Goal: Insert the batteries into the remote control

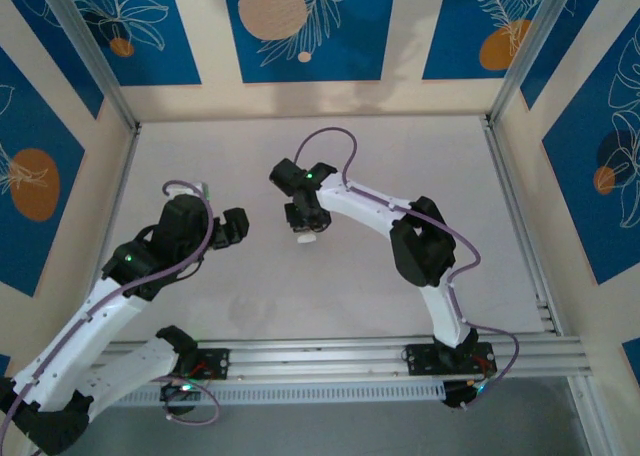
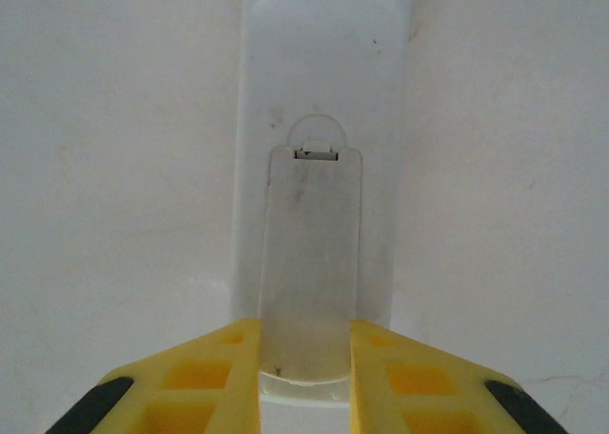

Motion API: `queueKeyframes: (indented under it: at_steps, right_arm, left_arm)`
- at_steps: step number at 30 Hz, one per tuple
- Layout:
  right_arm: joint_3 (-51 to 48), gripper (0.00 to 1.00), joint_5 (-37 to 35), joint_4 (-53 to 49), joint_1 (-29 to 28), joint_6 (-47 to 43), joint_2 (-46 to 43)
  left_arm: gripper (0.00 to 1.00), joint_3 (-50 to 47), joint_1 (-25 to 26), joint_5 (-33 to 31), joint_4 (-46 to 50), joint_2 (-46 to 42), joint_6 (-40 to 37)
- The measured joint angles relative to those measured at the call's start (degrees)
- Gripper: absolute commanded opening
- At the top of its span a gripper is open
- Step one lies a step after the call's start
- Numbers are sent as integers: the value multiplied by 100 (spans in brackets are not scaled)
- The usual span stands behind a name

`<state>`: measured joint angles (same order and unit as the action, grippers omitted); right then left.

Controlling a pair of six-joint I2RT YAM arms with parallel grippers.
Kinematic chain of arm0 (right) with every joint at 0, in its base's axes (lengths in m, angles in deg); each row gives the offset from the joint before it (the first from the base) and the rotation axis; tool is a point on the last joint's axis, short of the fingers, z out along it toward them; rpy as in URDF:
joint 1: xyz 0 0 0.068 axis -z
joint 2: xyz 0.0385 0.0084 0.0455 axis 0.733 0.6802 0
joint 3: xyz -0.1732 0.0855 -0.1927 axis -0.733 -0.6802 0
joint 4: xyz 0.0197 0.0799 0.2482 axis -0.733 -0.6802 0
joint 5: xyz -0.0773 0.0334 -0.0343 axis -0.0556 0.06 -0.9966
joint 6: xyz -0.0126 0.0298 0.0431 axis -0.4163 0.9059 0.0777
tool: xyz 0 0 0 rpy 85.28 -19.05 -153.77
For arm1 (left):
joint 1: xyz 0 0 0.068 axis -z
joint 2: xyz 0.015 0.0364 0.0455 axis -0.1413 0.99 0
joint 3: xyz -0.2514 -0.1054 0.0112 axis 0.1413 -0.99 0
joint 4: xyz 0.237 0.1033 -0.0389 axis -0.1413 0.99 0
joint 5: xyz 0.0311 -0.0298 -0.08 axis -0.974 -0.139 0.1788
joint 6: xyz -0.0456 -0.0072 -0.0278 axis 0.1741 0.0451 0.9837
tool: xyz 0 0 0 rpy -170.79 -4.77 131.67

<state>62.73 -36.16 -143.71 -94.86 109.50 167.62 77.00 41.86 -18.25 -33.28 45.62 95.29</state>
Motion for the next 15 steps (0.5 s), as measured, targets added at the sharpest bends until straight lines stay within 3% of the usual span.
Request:
queueKeyframes:
  at_steps: [10,15]
  right_arm:
    - [-411,25,1174,-192,107,-136,-166]
    - [-420,23,1132,-428,9,-238,-496]
  left_arm:
    - [94,-229,-4,170,-162,2,155]
    - [95,-363,-15,319,-247,162,240]
